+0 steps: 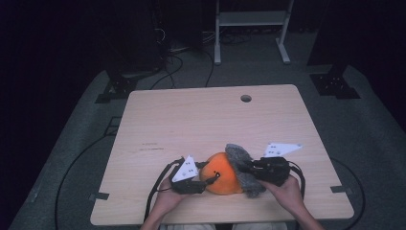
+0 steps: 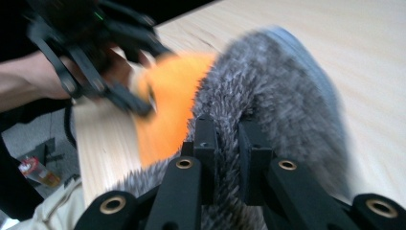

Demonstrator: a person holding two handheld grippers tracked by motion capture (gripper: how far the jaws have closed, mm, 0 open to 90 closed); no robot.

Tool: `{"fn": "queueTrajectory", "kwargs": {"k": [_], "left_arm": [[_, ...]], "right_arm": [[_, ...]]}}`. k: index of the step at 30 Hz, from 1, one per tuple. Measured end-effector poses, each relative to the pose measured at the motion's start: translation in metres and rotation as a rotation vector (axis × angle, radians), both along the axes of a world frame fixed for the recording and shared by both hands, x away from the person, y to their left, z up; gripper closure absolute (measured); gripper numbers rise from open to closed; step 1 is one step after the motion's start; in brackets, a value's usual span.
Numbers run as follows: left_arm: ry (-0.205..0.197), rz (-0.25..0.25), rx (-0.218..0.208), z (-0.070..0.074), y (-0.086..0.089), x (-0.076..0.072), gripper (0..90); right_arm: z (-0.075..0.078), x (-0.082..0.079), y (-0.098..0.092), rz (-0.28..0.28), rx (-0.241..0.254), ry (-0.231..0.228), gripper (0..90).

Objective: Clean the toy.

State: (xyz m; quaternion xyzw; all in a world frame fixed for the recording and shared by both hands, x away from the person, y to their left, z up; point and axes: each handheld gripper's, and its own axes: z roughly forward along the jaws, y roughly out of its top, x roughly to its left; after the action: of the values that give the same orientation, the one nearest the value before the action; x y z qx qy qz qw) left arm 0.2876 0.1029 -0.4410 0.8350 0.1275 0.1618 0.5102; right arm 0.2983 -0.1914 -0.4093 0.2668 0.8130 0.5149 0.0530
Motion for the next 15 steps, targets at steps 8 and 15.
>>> {"fn": "queueTrajectory", "kwargs": {"k": [8,15], "left_arm": [[0.043,0.027,-0.046,0.004,0.004,0.004,21.4],[-0.031,-0.015,-0.02,0.005,-0.004,-0.004,46.1]], "right_arm": [[-0.013,0.009,0.008,-0.002,0.01,0.023,79.8],[0.018,0.0,0.008,0.002,0.046,-0.034,79.9]]}}
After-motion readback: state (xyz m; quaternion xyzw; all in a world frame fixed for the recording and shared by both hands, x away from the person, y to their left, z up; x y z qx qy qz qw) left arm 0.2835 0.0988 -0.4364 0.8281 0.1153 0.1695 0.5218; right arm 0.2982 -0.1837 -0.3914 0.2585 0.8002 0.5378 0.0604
